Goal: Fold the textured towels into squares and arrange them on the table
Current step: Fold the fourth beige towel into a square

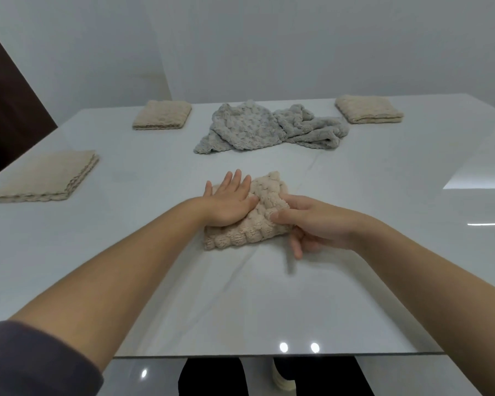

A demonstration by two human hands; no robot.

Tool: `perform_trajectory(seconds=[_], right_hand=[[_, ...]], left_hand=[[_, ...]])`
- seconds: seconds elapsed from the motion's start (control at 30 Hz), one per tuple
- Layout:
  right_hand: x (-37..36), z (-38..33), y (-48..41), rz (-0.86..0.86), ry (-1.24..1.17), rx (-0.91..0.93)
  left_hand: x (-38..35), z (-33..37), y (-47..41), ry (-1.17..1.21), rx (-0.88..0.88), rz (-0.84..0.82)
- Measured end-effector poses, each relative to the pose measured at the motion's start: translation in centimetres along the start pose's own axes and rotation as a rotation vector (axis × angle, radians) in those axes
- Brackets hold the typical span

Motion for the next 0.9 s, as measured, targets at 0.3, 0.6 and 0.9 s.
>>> perform_trajectory(seconds=[0.3, 0.6, 0.9], right_hand=[[1.9, 2.0, 3.7, 0.062, -0.08, -0.14], [6.6, 0.2, 5.5, 0.555, 0.318, -0.142], [0.7, -1.1, -3.2, 0.308, 1.121, -0.157]], left_hand=[[-0.4, 0.1, 0.4, -0.041, -0.01, 0.133], [0.3, 0.7, 1.9, -0.091, 0.005, 0.319], [-1.3, 0.5, 3.6, -0.02, 0.008, 0.313]])
Point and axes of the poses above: each hand's wrist, its own y-axis away from the middle knuckle, its own x-axis out of the back of the hand, z = x × y, the point moved 9 cm from there along -y, towards the middle knuckle, and after that the axes turned 14 degrees about -z, right-handed, at the moved point
